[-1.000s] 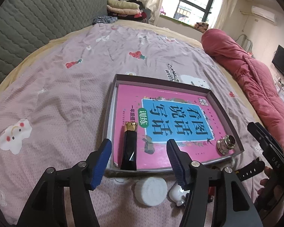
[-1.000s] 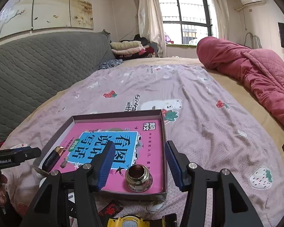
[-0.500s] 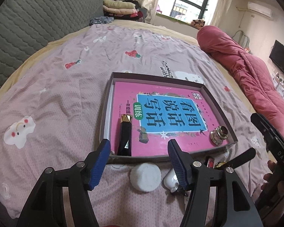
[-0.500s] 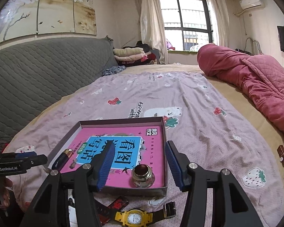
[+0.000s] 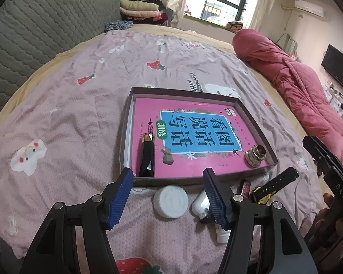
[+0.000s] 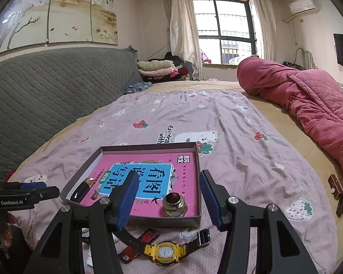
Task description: Organize rigid objects
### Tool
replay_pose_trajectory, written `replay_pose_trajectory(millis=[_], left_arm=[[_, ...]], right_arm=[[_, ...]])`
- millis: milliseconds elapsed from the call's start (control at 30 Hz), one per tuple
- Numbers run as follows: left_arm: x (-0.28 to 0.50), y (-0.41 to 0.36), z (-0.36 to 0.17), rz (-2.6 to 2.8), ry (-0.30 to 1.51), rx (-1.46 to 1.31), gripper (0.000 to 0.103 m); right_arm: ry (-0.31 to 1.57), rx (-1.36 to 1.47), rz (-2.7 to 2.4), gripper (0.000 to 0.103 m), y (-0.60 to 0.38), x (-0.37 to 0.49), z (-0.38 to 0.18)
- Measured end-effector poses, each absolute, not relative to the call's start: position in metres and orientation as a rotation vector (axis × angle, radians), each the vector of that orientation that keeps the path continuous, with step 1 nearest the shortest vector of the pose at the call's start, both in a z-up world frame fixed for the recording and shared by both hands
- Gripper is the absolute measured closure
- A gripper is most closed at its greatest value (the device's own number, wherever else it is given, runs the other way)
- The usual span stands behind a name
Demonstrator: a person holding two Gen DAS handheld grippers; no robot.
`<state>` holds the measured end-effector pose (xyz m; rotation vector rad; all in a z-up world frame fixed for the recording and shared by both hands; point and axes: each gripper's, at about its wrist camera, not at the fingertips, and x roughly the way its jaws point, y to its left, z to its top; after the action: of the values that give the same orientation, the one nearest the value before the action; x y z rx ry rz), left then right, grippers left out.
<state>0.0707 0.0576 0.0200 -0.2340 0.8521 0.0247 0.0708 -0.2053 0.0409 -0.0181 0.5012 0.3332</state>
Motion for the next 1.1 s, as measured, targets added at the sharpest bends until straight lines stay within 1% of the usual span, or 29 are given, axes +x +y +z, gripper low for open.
replay_pose_trajectory(millis=[467,833,1100], left_arm=[[0.056,0.051,0.018,-0.001,0.882,-0.223,0.038],[0.045,0.044,0.009,-0.022,0.919,-0.210,0.038],[0.037,0.038,0.002,-0.043,0.950,-0.210,0.038]], right_arm=[[0.529,-0.015,0.326,0.048,-0.215,0.051,0.041],[0.603,-0.015,0.357,0.048,-0.212,0.037,0.029],[0.623,-0.033,0.365,0.048,-0.207,0.032,0.026]])
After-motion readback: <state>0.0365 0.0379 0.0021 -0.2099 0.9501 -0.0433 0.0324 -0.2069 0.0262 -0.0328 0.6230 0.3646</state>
